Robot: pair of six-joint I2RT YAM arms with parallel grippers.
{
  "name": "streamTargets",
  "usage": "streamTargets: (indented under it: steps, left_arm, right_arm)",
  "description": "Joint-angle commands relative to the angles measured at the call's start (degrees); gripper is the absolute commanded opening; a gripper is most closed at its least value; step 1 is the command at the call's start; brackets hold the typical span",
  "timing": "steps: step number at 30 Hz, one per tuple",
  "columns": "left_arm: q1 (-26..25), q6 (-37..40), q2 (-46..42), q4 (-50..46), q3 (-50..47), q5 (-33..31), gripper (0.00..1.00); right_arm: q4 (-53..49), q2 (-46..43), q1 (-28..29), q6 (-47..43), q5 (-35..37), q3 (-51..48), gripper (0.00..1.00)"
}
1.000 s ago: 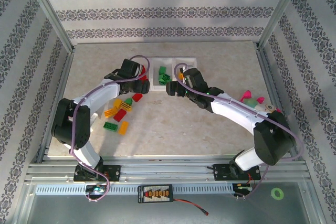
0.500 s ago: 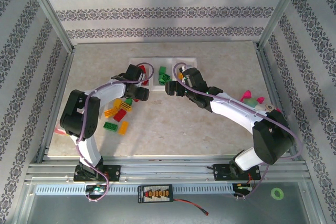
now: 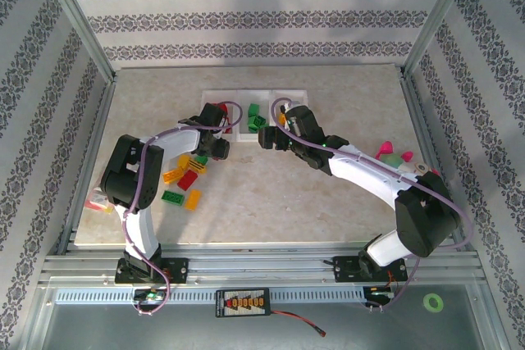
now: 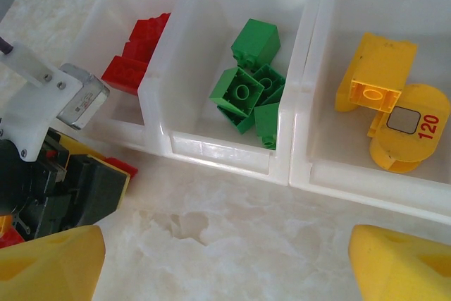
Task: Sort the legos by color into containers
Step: Pick up the lego from the center of the table, then place the lego in the container.
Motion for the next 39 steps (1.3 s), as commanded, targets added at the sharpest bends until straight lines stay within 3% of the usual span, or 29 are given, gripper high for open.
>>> streamTargets:
  steps: [1, 13, 23, 28, 39]
  left_arm:
    - [-0.46, -0.71, -0.44, -0.99, 1.25, -1.56, 0.42]
    - [-0.57, -0.95, -7.01, -2.16, 0.76, -3.48, 0.26]
    - [-0.55, -3.24, -9.14, -3.94, 8.63, -9.11, 0.19]
    - [-0.19, -1.98, -2.56, -7.03, 19.44, -12.05, 0.18]
    - [1.04, -1.04, 15.34, -13.9, 42.29, -9.97, 0.18]
  right_arm:
    - [0.6, -1.23, 0.61, 0.17, 0.9, -0.52, 0.9]
    - [0.64, -2.02, 0.7, 0.32, 0.59, -0.3, 0.89]
    - [0.94, -1.96, 1.4, 0.43, 0.32, -0.21, 0.9]
    - [1.22, -1.68, 1.43, 0.46, 0.46, -0.23, 0.9]
    - [1.35, -1.27, 1.5, 0.02, 1.11, 0.42, 0.9]
